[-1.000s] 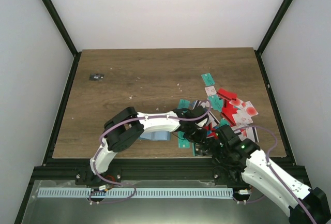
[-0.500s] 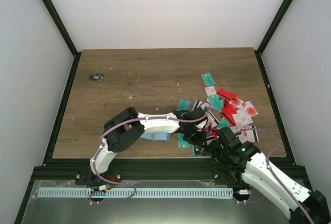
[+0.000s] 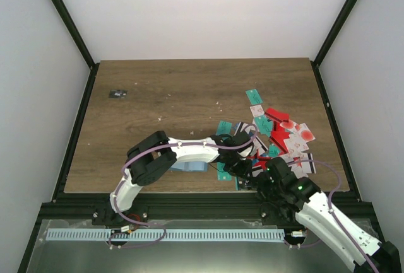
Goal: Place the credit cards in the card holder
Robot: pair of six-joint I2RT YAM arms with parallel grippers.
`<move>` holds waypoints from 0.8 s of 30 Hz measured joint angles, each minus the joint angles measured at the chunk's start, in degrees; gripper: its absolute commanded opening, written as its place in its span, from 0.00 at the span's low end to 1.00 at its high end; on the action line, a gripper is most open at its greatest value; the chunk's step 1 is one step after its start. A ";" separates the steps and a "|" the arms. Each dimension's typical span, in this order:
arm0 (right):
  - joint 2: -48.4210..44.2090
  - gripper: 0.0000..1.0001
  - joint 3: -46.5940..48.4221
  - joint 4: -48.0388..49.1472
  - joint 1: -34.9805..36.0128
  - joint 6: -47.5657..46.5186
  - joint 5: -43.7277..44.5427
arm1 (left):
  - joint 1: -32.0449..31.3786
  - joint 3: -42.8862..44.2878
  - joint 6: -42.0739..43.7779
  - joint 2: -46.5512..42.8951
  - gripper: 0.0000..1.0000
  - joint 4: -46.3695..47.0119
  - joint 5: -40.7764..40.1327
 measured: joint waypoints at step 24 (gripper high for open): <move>-4.85 0.54 0.11 -0.83 0.04 0.04 -1.81 | 0.02 5.51 2.25 -0.02 0.27 -3.89 -0.92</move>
